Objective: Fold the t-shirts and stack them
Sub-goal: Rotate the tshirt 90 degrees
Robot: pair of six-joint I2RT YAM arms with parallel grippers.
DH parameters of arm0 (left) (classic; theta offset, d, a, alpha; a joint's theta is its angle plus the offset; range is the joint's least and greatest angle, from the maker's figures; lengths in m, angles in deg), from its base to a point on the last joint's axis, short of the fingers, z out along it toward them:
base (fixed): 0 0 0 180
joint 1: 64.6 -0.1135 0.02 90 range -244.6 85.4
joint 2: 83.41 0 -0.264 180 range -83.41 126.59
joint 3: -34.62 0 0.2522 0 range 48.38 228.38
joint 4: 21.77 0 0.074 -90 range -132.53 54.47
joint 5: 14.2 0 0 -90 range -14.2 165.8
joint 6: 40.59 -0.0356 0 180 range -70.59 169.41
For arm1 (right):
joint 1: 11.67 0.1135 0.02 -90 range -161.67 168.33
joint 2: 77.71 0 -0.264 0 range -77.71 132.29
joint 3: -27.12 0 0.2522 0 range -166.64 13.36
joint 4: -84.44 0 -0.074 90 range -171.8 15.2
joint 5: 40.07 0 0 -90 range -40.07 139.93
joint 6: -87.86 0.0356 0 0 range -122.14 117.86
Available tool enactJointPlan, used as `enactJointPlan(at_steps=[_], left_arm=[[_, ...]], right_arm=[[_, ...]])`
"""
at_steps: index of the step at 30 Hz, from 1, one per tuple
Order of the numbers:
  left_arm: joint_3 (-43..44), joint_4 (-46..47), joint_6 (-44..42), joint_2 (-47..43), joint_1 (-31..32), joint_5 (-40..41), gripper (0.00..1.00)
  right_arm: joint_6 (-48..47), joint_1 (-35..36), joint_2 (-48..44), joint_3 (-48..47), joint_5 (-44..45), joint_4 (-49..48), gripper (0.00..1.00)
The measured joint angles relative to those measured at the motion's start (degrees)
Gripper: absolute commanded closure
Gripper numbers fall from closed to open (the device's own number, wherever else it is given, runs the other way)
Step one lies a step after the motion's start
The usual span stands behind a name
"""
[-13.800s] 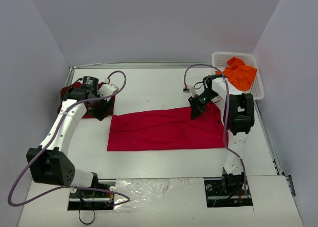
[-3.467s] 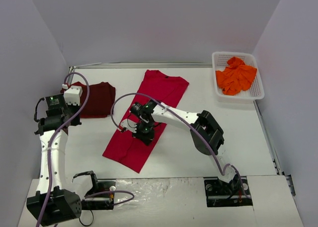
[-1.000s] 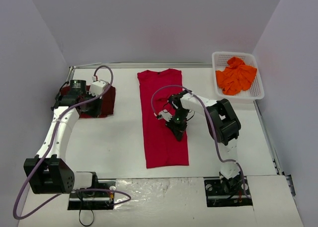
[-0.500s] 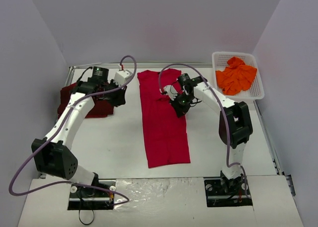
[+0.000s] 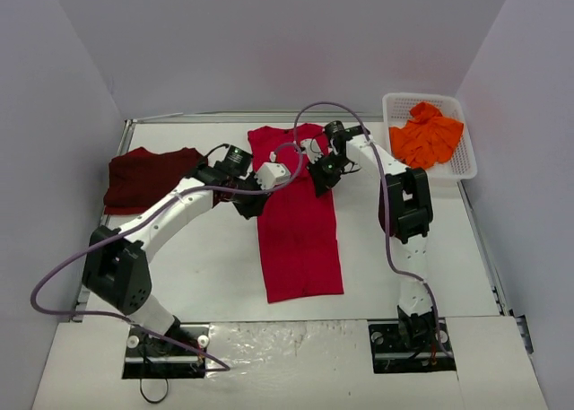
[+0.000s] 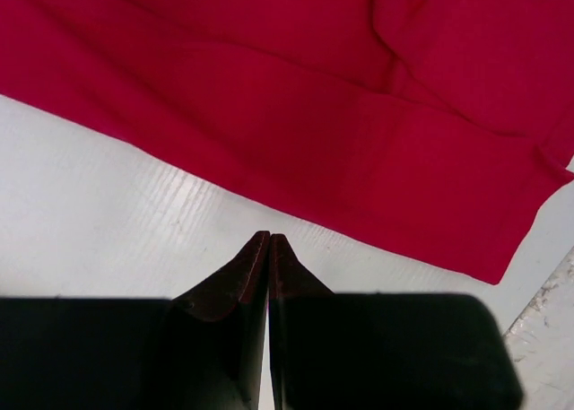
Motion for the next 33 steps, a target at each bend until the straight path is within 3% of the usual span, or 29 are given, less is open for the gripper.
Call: enactJointPlan(at_steps=[18, 33], left_arm=[[-0.7, 8.8, -0.6, 16.6, 6.1, 4.7, 0.98], [-0.2, 10.0, -0.4, 20.7, 7.3, 4.9, 0.98]], right_arm=[[1.6, -2.8, 5.3, -4.4, -2.1, 0.1, 1.00], [2.7, -4.2, 7.6, -5.5, -3.4, 0.5, 1.00]])
